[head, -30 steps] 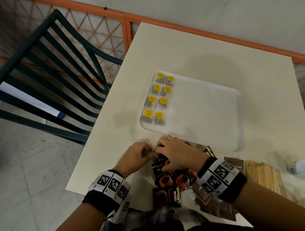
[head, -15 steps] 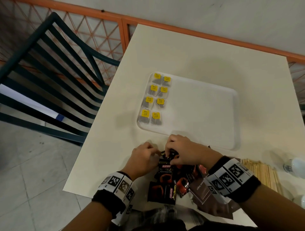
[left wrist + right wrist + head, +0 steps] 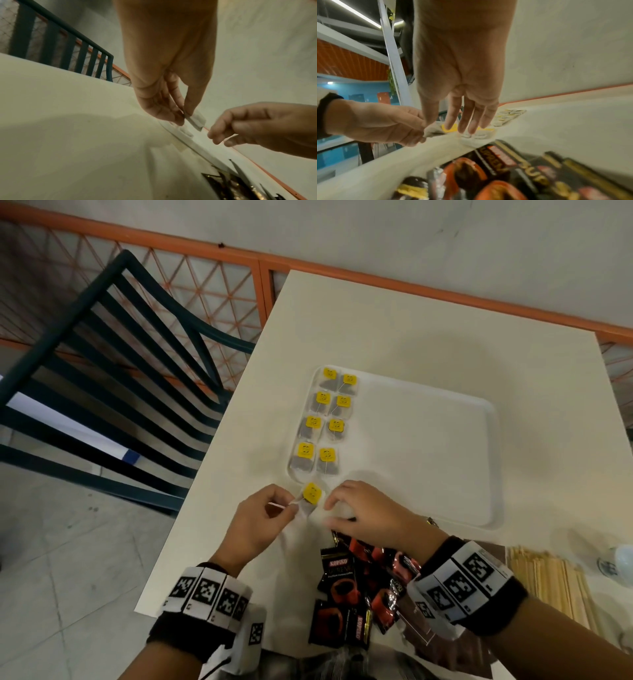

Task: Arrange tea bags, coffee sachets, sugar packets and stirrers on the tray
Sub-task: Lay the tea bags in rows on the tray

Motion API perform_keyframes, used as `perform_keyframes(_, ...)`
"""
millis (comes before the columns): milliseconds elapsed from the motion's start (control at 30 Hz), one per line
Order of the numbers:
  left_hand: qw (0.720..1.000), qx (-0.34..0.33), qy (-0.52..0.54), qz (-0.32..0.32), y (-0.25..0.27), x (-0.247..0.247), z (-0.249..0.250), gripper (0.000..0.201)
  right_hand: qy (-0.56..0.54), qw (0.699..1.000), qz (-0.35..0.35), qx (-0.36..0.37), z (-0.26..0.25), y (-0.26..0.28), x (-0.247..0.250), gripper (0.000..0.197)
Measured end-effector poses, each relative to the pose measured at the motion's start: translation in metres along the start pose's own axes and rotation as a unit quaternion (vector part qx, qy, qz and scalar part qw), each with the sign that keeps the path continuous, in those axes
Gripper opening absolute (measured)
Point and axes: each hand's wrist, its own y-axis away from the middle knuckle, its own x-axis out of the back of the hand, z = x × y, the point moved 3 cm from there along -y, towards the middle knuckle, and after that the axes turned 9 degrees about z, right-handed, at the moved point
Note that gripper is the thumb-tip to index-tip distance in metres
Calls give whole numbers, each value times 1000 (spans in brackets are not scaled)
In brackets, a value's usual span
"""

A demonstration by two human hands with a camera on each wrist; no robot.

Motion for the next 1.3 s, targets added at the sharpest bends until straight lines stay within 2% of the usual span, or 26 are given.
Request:
perform_keyframes(100,998,-30,42,26,2,-2,9,9,-174,978,82,-82,-14,-8,0,30)
perform_keyframes(267,995,-83,62,5,7,-13,17,14,-326,925,107,-165,-12,-20,-9,24)
perform_keyframes(333,993,-66,100,-3,6,-13,17,19,-374,903,108,-184,-8,-23,-9,22)
perform_keyframes(400,988,-10,153,9,3,-13,15,17,-398,890,111,-193,-6,-25,-9,18)
perform_keyframes(433,983,27,179,18,1,-13,14,17,-393,892,116,-189,-5,-26,-9,16)
perform_keyframes(500,970,86,224,24,-5,-14,13,12,-348,917,119,-154,-7,-27,-11,14)
perform_keyframes(567,964,100,244,15,-10,-15,16,18,-295,945,92,-106,-12,-28,-15,16)
perform_keyframes(633,962,102,252,4,-15,-15,17,18,-274,953,92,-94,-13,-30,-19,17)
perform_keyframes(733,959,110,260,-8,-24,-14,19,13,-314,925,169,-131,-5,-33,-18,11)
perform_keyframes(800,959,114,258,-11,-31,-13,20,13,-342,900,214,-162,1,-34,-17,17)
perform_keyframes(867,958,123,258,-7,-37,-14,20,13,-357,884,230,-195,7,-37,-16,21)
perform_keyframes(933,961,125,246,7,-42,-15,20,13,-379,874,215,-216,10,-41,-16,22)
perform_keyframes(1033,979,97,175,37,-49,-15,17,16,-362,880,205,-229,14,-50,-16,22)
perform_keyframes(1167,996,34,74,26,-52,-14,15,25,-280,906,221,-226,19,-62,-15,26)
perform_keyframes(1300,999,-24,-27,23,-52,-14,14,13,-223,925,225,-210,20,-67,-16,30)
